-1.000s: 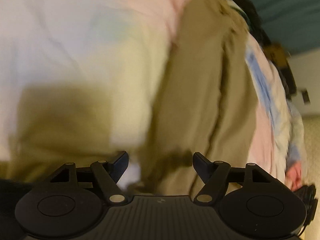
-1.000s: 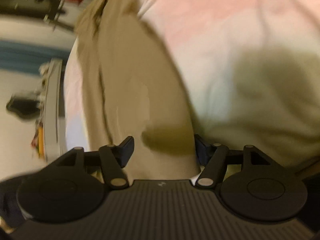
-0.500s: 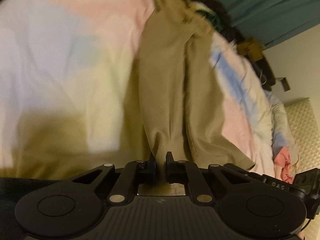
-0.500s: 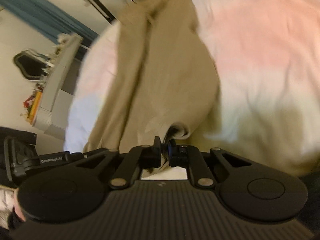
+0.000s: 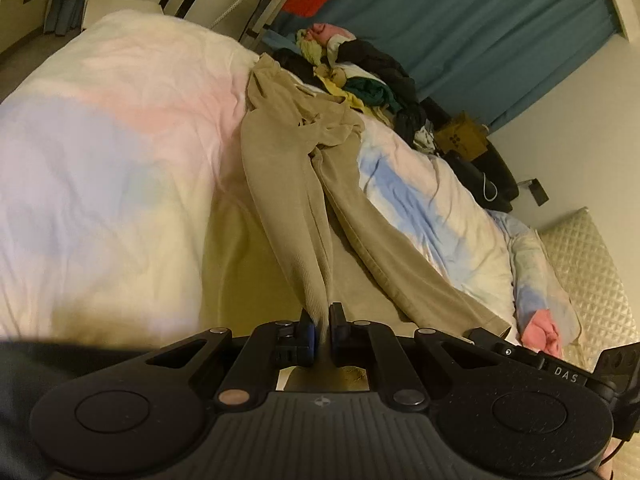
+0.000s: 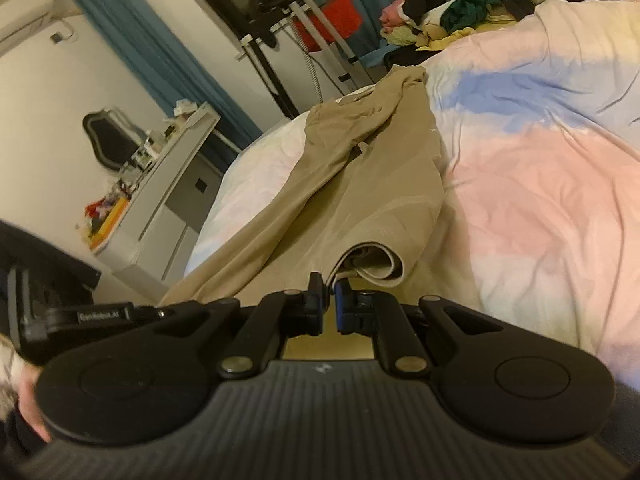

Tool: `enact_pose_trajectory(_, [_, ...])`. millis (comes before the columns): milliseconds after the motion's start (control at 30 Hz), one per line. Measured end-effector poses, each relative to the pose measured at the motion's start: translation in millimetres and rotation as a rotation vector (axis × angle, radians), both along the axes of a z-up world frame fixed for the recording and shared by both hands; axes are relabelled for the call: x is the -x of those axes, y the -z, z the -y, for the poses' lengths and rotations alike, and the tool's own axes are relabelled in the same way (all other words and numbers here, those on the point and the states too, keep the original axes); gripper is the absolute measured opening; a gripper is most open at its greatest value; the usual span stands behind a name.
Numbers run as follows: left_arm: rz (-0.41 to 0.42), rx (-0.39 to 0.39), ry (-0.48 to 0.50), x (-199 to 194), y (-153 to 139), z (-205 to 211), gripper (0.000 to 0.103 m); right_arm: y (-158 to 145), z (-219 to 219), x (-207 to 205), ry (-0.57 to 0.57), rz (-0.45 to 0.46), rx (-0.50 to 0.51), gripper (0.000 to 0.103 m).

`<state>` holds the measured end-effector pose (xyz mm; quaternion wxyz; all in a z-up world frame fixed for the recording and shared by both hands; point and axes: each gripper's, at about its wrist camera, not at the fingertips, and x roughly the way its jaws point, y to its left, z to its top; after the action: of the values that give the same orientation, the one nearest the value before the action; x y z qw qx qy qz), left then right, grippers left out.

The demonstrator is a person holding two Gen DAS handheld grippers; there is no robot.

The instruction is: Fold clothes

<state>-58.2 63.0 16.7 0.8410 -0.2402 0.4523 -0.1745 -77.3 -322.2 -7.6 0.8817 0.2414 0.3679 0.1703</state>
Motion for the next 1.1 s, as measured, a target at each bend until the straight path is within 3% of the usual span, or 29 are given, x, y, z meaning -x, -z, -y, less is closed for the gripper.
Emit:
enact_pose_trajectory(233, [0.022,0.061,0.002,56.0,0.3,-8.5,0.007,3.6,-5.5,66.4,-0.004,0.073,0.025,0.009])
enact_pose_trajectory(400, [0.002,0.078,-0.003,45.7,3.2,-12.5,0.007,7.4,-1.7,71.5,0.065,0.108,-0.011,0.009])
enact_pose_trajectory(600, [0.020,0.057,-0.056,-36.7,6.2,-2.0,0.007,2.5,-2.1,1.7,0.142,0.125,-0.048,0.009])
enact_pose_trajectory(833, [0.176,-0.092,-0.139,-147.5,-1.8,25.4,0.007,4.5,-22.8,-120.9,0.218,0.183,0.060,0.009])
enact_pose_trajectory(967, [0.266,-0.180,-0.151,-189.3,7.1,42.0,0.007,20.2,-30.1,-172.8,0.225,0.193,0.121,0.009])
enact_pose_trajectory(1100, [0.323,-0.246,-0.133,-221.8,34.4,53.9,0.008,48.7,-29.8,-213.1,0.206,0.211,0.162,0.009])
